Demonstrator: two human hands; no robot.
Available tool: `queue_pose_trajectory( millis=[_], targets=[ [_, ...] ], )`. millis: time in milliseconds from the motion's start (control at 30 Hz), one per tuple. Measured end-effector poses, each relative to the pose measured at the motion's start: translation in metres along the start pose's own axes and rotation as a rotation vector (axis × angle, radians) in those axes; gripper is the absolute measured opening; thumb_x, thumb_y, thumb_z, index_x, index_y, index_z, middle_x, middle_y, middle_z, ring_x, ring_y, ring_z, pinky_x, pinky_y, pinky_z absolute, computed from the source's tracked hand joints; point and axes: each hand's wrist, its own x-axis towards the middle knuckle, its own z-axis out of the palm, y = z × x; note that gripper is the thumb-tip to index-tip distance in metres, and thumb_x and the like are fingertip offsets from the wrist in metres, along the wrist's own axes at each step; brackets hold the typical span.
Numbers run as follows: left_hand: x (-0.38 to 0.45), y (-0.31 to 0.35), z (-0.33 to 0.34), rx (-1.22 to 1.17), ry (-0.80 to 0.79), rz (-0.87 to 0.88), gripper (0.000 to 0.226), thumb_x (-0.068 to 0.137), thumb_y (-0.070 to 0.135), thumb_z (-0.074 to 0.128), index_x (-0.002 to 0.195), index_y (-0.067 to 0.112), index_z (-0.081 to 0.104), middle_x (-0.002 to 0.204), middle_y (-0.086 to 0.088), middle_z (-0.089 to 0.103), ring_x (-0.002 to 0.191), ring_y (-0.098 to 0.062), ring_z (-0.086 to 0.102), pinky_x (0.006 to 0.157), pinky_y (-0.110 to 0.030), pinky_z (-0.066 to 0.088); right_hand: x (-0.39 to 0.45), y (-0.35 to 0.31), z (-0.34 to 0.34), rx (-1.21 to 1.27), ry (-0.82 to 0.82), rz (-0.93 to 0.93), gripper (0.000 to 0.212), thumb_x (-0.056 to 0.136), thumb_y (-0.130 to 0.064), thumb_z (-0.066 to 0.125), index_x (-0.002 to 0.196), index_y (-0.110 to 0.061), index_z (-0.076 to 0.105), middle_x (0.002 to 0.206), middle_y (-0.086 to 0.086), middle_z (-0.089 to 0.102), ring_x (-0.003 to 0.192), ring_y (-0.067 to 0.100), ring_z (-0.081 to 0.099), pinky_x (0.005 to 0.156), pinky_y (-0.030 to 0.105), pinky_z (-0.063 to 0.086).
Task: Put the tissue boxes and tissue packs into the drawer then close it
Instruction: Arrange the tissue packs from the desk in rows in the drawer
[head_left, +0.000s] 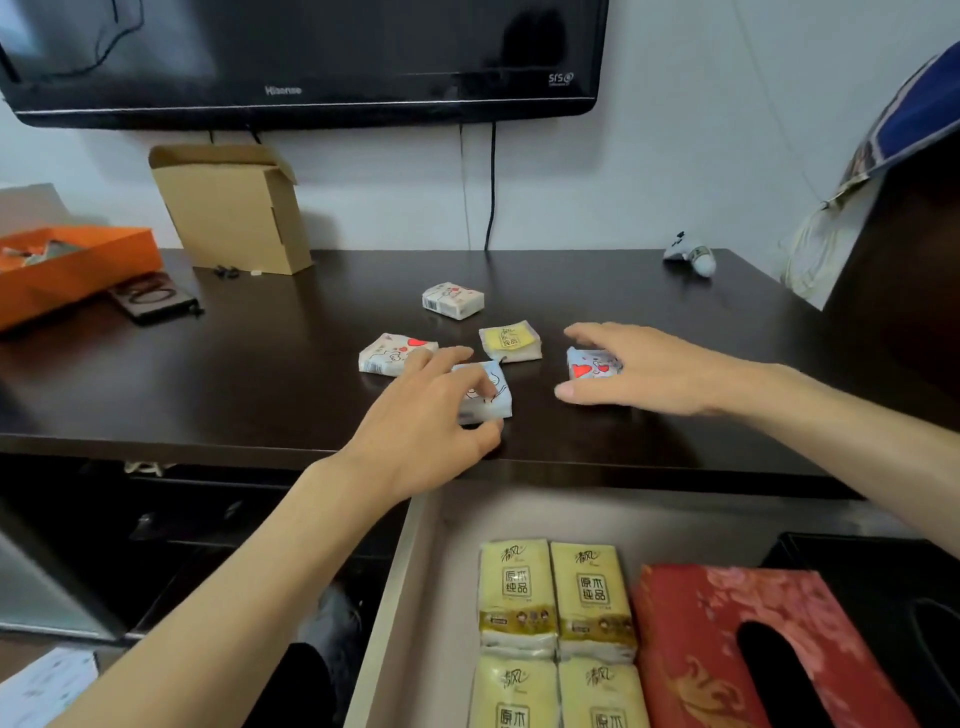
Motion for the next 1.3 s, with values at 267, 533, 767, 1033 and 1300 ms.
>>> queue_pose_trajectory(
  millis=[267, 533, 767, 1033, 1300],
  targets=[
    [-0.011, 0.006, -0.013, -0.005, -0.076, 0.051, 0.021, 0.079, 0.042, 0.063, 0.097, 0.035, 0.055, 0.110, 0.010, 0.053, 0.121, -0.020, 0.042, 0.094, -0.036, 0.036, -0.048, 0.009, 0.000, 0.155, 0.019, -0.080, 0.064, 0.079, -0.025, 0.079, 0.136, -0.034, 0.052, 0.128, -0.013, 0.061, 0.113, 0.009, 0.062, 0.094, 0.032, 0.054],
    [-0.029, 0.007, -0.015, -0.185, -0.058, -0.017, 0.028, 0.071, 0.051, 0.075, 0.086, 0.037, 0.055, 0.111, 0.015, 0.051, 0.104, -0.009, 0.055, 0.070, -0.020, 0.046, -0.086, -0.007, 0.010, 0.228, 0.062, -0.170, 0.059, 0.069, -0.039, 0.085, 0.120, -0.043, 0.056, 0.116, -0.021, 0.064, 0.106, 0.000, 0.064, 0.088, 0.031, 0.058],
    [-0.058, 0.022, -0.025, -0.314, 0.020, -0.016, 0.076, 0.067, 0.047, 0.081, 0.134, 0.038, 0.047, 0.127, 0.017, 0.057, 0.120, -0.006, 0.053, 0.085, -0.019, 0.049, -0.117, -0.025, 0.017, 0.226, 0.126, -0.204, 0.059, 0.071, -0.042, 0.088, 0.121, -0.041, 0.057, 0.116, -0.020, 0.065, 0.110, -0.002, 0.062, 0.089, 0.032, 0.058],
    [-0.119, 0.033, -0.019, -0.369, -0.376, 0.080, 0.078, 0.059, 0.055, 0.082, 0.128, 0.050, 0.046, 0.115, 0.028, 0.056, 0.104, 0.003, 0.058, 0.078, -0.013, 0.052, -0.173, -0.060, 0.040, 0.035, -0.053, -0.277, 0.058, 0.066, -0.071, 0.071, 0.115, -0.050, 0.047, 0.110, -0.028, 0.060, 0.103, -0.007, 0.058, 0.073, 0.024, 0.055],
    [-0.151, 0.051, 0.004, -0.168, -0.352, 0.194, 0.069, 0.062, 0.058, 0.072, 0.119, 0.054, 0.033, 0.110, 0.029, 0.044, 0.103, 0.008, 0.048, 0.082, -0.022, 0.052, -0.190, -0.066, 0.073, -0.104, -0.170, -0.270, 0.053, 0.070, -0.057, 0.069, 0.110, -0.053, 0.034, 0.099, -0.031, 0.042, 0.098, -0.007, 0.038, 0.071, 0.016, 0.038]
  ],
)
